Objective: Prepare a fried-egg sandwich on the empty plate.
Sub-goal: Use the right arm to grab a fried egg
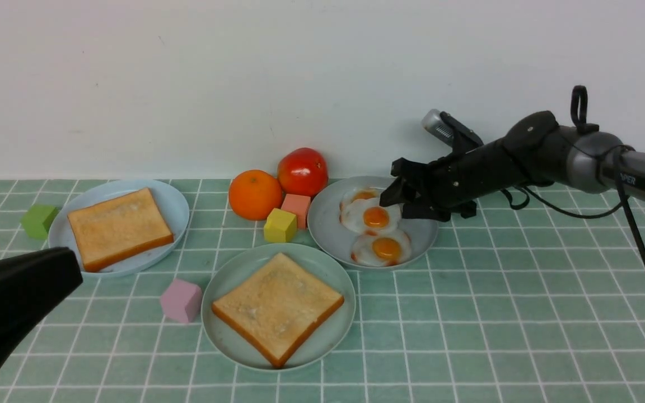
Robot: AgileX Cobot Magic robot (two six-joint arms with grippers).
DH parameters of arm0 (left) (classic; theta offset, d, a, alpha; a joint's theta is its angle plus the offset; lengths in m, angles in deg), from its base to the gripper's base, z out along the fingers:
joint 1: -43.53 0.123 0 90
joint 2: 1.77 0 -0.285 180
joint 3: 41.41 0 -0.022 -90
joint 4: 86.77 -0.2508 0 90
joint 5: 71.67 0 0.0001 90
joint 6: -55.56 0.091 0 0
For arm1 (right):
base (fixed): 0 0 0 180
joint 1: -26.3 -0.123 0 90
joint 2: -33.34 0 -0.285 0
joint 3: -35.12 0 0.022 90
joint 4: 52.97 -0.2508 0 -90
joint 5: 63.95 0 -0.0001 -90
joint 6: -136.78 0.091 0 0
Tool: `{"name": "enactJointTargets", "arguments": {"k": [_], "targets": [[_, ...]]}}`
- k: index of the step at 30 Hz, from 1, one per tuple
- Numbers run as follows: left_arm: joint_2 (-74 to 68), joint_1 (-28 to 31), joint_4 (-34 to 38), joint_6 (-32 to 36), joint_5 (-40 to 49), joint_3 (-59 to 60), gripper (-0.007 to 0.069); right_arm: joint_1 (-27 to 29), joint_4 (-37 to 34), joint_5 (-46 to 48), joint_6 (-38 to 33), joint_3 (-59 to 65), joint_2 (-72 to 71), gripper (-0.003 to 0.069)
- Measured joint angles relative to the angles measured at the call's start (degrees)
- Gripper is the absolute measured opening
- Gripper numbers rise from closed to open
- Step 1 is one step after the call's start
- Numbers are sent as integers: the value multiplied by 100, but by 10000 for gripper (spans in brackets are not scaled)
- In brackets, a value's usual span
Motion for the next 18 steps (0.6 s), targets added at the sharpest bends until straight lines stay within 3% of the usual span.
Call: {"name": "enactJointTargets", "arguments": {"k": [6,12,18], "targets": [[0,0,0,0,-12,0,-13,0,-12,-4,-5,0,18,328],[0,0,0,0,-12,0,-13,0,-18,1,-10,0,56,172],[0,0,-6,0,-12,0,-13,0,-48,52,-10,0,45,149]]}}
